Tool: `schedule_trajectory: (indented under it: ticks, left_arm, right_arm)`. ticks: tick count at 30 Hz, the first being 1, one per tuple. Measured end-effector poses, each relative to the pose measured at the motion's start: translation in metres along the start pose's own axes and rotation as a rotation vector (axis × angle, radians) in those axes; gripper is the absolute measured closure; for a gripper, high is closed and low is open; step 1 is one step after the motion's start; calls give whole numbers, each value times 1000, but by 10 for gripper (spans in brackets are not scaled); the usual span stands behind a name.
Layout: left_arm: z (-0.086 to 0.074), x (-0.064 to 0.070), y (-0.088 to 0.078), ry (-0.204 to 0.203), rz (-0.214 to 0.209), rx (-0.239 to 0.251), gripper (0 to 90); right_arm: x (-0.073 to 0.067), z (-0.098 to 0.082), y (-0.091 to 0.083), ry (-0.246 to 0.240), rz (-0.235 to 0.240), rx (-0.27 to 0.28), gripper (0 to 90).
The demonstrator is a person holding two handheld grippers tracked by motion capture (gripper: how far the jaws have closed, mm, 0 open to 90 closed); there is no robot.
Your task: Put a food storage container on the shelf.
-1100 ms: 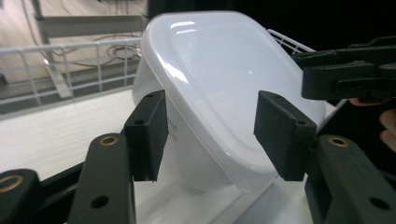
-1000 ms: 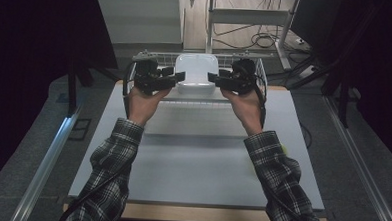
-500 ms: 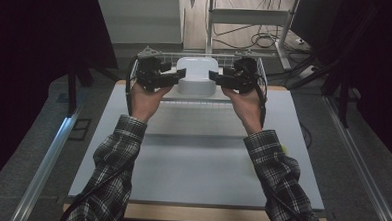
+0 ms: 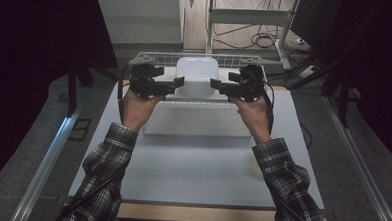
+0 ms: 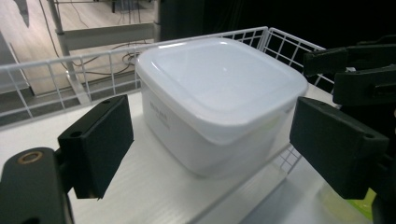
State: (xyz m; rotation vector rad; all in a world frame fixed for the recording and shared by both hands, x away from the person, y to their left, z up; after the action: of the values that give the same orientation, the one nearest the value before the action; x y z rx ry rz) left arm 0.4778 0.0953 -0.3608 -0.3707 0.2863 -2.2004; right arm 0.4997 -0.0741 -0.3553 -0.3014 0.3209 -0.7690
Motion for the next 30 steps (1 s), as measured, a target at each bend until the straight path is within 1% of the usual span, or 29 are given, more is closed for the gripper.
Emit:
schedule_trajectory:
  ticks: [1, 2, 4, 6, 7, 8, 10, 13, 18, 20, 22, 23, 24, 25, 27, 30]
  left_arm:
    - [0, 0, 0, 0, 0, 0, 126]
    - [-5, 2, -3, -1, -8, -4, 118]
    - [-11, 4, -5, 1, -18, -13, 106]
    - [-17, 7, -6, 11, -22, -23, 86]
    - [-17, 7, -6, 11, -22, -23, 81]
    - [-24, 9, -8, 29, -23, -42, 77]
    - [-30, 11, -10, 50, -17, -54, 64]
    - [-34, 13, -13, 59, -22, -54, 55]
    - [-45, 18, -22, 97, -21, -34, 51]
    - [-50, 21, -25, 111, -30, -33, 48]
    - [-56, 24, -26, 116, -28, -40, 47]
    - [-56, 24, -26, 116, -28, -40, 49]
    - [-63, 25, -28, 116, -26, -44, 48]
    - [-63, 25, -28, 116, -26, -44, 48]
    - [-69, 27, -30, 113, -18, -53, 47]
    - [-78, 29, -35, 124, -12, -65, 45]
  right_arm:
    - [0, 0, 0, 0, 0, 0, 213]
    - [-2, -2, -2, -11, 5, -2, 199]
    - [-6, -5, -4, -22, 18, 1, 190]
    - [-10, -9, -6, -24, 30, -3, 177]
    - [-10, -9, -6, -24, 30, -3, 177]
    - [-14, -13, -7, -33, 44, -11, 165]
    - [-17, -17, -8, -48, 45, -15, 152]
    - [-19, -20, -10, -56, 49, -23, 139]
    - [-24, -32, -17, -67, 63, -34, 109]
    - [-26, -37, -20, -75, 72, -44, 101]
    - [-27, -42, -23, -78, 77, -49, 97]
    - [-27, -42, -23, -78, 77, -49, 97]
    - [-28, -47, -25, -83, 78, -52, 90]
    - [-28, -47, -25, -83, 78, -52, 90]
    - [-28, -53, -28, -94, 74, -62, 88]
    - [-30, -61, -33, -100, 79, -67, 82]
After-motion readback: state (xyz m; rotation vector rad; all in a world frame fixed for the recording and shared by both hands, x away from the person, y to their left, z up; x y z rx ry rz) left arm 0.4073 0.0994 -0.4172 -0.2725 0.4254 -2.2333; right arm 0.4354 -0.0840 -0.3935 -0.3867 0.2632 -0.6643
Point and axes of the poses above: each handheld gripper's, and its own axes: y roughly forward along the jaws, z roughly out of its top, x roughly to its right, the point moved 10 cm from there along y, roughly forward along the jaws
